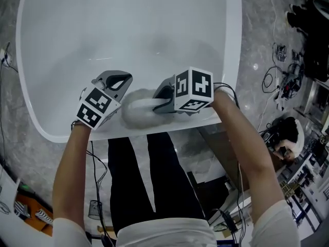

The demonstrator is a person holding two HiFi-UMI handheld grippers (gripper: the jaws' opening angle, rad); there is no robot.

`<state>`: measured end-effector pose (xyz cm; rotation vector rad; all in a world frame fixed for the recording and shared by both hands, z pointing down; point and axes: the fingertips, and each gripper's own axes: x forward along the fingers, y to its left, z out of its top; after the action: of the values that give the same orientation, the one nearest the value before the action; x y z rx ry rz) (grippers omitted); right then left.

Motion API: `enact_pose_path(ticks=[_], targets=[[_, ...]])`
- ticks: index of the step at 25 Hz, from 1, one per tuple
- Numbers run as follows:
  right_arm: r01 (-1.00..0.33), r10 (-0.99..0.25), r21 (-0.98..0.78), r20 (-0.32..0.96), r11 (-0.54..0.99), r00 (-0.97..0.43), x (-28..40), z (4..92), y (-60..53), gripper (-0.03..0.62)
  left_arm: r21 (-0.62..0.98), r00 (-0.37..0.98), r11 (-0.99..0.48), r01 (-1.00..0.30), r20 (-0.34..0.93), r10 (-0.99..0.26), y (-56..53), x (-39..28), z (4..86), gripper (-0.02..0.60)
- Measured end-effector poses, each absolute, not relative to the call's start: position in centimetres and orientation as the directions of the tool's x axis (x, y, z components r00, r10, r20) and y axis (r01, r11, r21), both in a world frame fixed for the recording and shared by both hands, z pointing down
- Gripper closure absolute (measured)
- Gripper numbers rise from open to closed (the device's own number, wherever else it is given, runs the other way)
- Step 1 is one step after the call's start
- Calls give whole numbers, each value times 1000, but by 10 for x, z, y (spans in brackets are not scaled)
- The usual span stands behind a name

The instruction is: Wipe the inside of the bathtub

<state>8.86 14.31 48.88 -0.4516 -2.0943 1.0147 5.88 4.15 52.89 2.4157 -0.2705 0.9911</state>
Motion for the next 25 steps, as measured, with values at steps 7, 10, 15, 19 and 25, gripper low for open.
enact_pose_path(ticks=[7,10,15,19,25], targets=[[-15,607,-795,475,607,-637,116,488,147,501,388,715,-855,-344,698,30,47,73,532,574],[-22,622,-799,485,601,-614,130,488,150,500,388,714,-859,-334,699,38,50,75,532,574],[-47,653,-806,510,590,-559,158,493,154,500,387,713,-860,-334,700,37,52,82,533,574],[-66,669,-796,548,602,-503,173,503,153,501,389,712,-858,-335,701,39,51,86,538,574],[-96,688,-777,601,622,-406,180,518,150,500,391,712,-857,-336,701,41,47,89,541,574]])
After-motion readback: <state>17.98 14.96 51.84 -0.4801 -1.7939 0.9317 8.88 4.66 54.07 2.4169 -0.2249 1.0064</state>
